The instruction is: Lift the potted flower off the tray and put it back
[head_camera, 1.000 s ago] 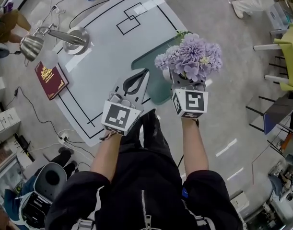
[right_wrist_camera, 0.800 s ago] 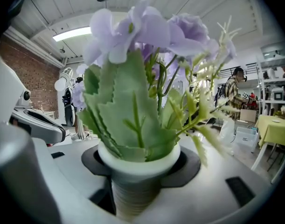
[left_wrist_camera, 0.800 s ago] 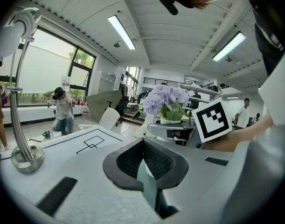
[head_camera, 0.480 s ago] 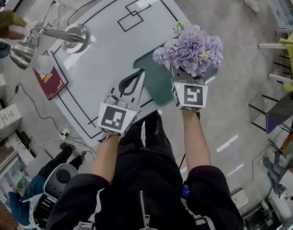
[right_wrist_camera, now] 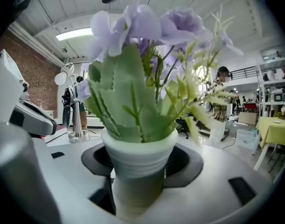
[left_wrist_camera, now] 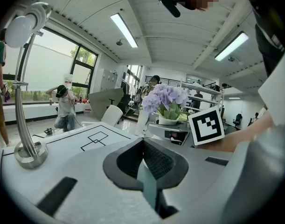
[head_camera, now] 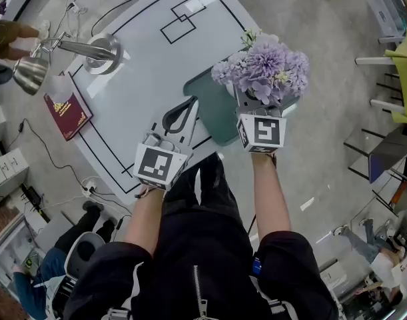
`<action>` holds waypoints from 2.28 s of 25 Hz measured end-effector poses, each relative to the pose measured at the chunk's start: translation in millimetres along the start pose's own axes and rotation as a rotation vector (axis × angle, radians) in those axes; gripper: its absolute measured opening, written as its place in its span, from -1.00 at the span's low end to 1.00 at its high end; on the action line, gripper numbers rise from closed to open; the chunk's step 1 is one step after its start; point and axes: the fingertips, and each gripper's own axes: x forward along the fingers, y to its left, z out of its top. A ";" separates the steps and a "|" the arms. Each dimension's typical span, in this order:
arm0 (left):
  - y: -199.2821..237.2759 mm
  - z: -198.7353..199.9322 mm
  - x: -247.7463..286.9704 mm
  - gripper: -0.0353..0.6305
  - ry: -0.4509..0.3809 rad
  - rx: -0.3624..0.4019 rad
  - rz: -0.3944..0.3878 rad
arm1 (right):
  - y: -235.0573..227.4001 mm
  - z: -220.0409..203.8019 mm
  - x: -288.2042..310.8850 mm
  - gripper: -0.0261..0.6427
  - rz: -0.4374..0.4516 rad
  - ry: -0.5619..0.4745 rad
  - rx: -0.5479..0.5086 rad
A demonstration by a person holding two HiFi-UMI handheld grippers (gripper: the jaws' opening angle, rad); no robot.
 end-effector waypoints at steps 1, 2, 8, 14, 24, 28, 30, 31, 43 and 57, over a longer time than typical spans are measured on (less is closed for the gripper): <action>-0.3 0.3 -0.8 -0.88 -0.002 0.001 -0.002 | 0.1 -1.9 -0.8 -0.18 0.002 0.004 0.006; -0.2 0.7 -1.8 -0.88 -0.003 0.000 -0.001 | 0.3 -3.5 -1.5 -0.18 0.002 0.012 0.008; -3.6 4.4 -10.3 -0.88 -0.008 -0.003 0.000 | 3.3 -7.2 -10.7 -0.12 -0.008 0.041 0.013; -13.2 5.4 -16.4 -0.88 -0.015 0.006 -0.014 | 2.9 -11.3 -27.3 -0.11 -0.033 0.059 0.027; -31.8 6.4 -32.0 -0.88 -0.032 0.017 -0.044 | 10.6 -19.4 -70.7 -0.11 -0.080 0.085 0.059; -36.3 11.5 -37.2 -0.88 -0.043 0.027 -0.053 | 22.7 -12.8 -93.1 -0.11 -0.071 0.083 0.089; -38.3 15.2 -38.9 -0.88 -0.049 0.032 -0.057 | 28.5 -6.5 -104.5 -0.12 -0.070 0.084 0.103; -39.6 17.0 -39.8 -0.88 -0.053 0.034 -0.060 | 31.6 -3.3 -110.3 -0.12 -0.069 0.085 0.110; -77.2 38.5 -48.2 -0.88 -0.080 0.078 -0.129 | 53.4 40.3 -170.3 -0.90 -0.062 0.046 0.156; -95.7 62.0 -51.8 -0.88 -0.101 0.124 -0.162 | 56.5 61.3 -188.4 -0.90 -0.071 0.023 0.163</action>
